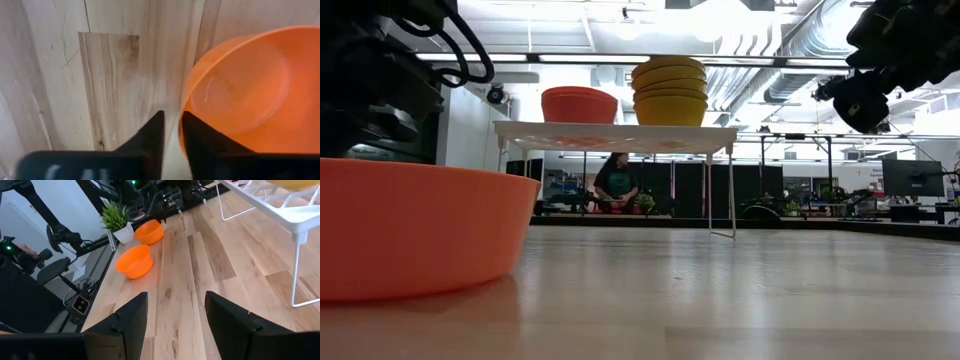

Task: Pick & Place Mini bowls
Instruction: Stack the orange bowl on the other orange bowls on the shelf

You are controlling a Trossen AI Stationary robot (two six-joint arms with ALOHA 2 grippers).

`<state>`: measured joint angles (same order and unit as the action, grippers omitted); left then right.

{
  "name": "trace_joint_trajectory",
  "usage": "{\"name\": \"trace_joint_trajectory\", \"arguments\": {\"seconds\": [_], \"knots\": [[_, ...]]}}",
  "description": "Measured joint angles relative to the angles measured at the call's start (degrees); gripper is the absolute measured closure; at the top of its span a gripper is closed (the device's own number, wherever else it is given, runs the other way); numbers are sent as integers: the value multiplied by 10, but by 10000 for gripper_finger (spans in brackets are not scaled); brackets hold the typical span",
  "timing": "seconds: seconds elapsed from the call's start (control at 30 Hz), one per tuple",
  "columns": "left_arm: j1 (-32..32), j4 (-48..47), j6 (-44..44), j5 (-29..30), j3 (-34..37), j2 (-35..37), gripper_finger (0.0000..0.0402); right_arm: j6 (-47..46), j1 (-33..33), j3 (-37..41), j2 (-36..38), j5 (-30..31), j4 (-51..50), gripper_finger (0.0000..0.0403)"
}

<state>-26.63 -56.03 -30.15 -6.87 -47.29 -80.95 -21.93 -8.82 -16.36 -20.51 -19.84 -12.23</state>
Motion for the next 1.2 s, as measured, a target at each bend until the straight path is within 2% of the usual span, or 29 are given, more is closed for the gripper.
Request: {"name": "trace_joint_trajectory", "arguments": {"seconds": [0.13, 0.43, 0.7, 1.03, 1.2], "knots": [[0, 1, 2, 0, 0, 0, 391, 0, 0, 0, 0, 0, 0, 217], [0, 1, -23, -6, 0, 0, 398, -1, 0, 0, 0, 2, -1, 217], [0, 16, -122, -33, 0, 38, 400, -19, 0, -1, 0, 2, -1, 217], [0, -7, -319, -47, 0, 172, 401, -31, 0, -1, 0, 3, -1, 217], [0, -21, -430, -12, -10, 235, 401, -36, 0, -1, 0, 13, -4, 217]]}}
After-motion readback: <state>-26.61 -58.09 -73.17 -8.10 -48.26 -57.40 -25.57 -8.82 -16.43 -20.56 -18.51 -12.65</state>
